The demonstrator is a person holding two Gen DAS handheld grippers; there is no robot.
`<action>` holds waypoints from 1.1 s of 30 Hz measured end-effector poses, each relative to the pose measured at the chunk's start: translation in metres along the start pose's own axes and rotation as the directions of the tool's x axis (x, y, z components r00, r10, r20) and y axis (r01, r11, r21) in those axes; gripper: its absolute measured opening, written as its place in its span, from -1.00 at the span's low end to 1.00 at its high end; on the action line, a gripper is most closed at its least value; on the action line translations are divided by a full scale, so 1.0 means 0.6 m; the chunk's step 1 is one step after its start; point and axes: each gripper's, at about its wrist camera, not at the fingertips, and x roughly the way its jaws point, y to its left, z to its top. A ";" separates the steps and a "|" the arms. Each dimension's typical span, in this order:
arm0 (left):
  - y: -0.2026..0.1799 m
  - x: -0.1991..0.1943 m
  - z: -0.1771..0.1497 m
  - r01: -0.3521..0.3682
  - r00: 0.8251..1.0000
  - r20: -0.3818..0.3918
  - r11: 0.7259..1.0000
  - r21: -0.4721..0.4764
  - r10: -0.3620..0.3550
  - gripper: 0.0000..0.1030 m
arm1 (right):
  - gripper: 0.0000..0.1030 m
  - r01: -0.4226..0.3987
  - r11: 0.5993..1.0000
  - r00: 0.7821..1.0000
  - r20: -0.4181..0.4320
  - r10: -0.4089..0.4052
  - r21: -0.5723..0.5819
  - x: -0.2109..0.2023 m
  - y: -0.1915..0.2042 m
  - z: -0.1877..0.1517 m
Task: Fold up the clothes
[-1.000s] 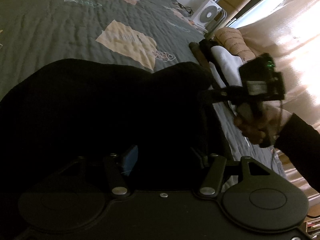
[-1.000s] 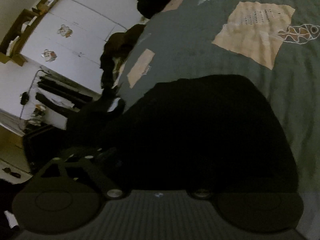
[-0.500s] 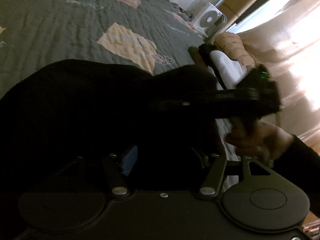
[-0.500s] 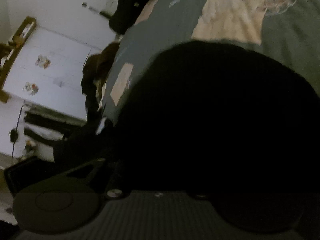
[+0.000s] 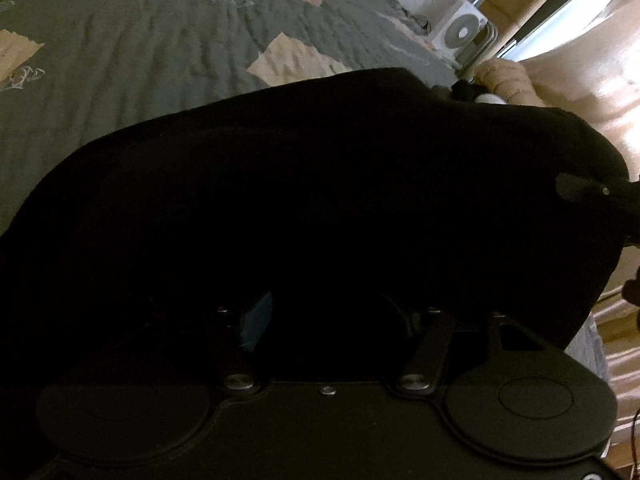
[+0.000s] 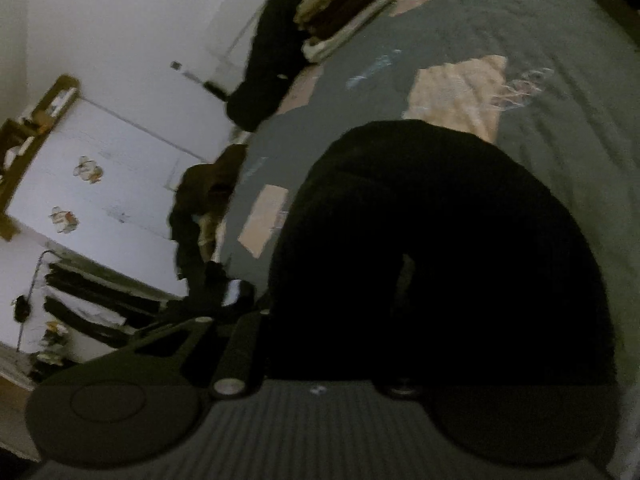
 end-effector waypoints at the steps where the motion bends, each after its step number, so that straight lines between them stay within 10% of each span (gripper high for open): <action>1: 0.000 0.007 -0.001 -0.007 1.000 -0.015 1.000 0.013 0.008 0.19 | -0.69 0.021 1.000 1.000 -0.011 -0.021 0.006 0.000 -0.003 0.001; 7: 0.008 0.055 -0.011 -0.062 0.995 -0.082 0.997 0.036 0.065 0.19 | -0.61 0.092 0.996 0.994 -0.059 -0.093 -0.011 0.000 0.004 -0.008; 19: 0.022 0.079 -0.012 -0.141 0.984 -0.098 0.987 0.071 0.147 0.18 | -0.41 -0.111 0.993 0.989 -0.093 0.114 0.042 -0.011 0.021 -0.046; 33: 0.031 0.082 -0.013 -0.154 0.980 -0.108 0.982 0.110 0.166 0.18 | -0.39 -0.117 0.992 0.993 -0.027 0.118 0.044 -0.082 0.025 -0.045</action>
